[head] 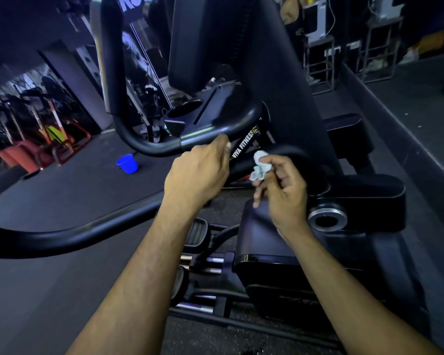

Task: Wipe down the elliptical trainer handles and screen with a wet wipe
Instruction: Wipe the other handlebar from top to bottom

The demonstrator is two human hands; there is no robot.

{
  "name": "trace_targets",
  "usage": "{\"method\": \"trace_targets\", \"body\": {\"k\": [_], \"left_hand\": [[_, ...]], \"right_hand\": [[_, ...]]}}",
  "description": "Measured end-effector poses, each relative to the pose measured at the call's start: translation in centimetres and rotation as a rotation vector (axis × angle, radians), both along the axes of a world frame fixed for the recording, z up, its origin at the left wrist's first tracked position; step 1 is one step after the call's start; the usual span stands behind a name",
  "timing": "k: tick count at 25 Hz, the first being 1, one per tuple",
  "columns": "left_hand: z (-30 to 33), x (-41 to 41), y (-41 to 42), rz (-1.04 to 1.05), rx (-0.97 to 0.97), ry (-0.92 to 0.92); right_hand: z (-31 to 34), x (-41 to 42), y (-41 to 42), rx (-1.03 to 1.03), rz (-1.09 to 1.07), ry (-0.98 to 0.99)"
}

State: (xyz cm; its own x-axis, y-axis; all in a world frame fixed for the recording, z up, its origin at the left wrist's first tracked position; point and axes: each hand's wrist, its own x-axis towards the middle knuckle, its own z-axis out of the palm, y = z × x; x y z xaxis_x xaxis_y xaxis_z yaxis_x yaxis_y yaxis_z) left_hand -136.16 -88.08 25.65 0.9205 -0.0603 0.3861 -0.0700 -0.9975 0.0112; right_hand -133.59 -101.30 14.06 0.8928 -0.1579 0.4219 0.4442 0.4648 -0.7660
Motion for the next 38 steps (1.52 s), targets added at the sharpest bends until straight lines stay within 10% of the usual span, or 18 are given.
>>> {"method": "trace_targets", "body": {"k": [18,25,29,32,38], "left_hand": [[-0.3,-0.8,0.0,-0.029,0.014,-0.032],[-0.4,-1.0,0.0,-0.040,-0.018,-0.050],[-0.4,-1.2,0.0,-0.030,-0.018,-0.040],[-0.6,-1.2,0.1,-0.050,-0.051,-0.052],[-0.7,-1.2,0.1,-0.059,-0.069,-0.065]], "right_hand": [[-4.2,0.8,-5.9,0.078,-0.314,0.469],[-2.2,4.8,-12.4,-0.615,-0.463,0.156],[0.9,10.1,-13.1,-0.910,0.056,0.151],[1.1,10.7,-13.5,-0.754,0.467,0.365],[0.9,9.8,-11.2,-0.701,0.665,0.314]]}}
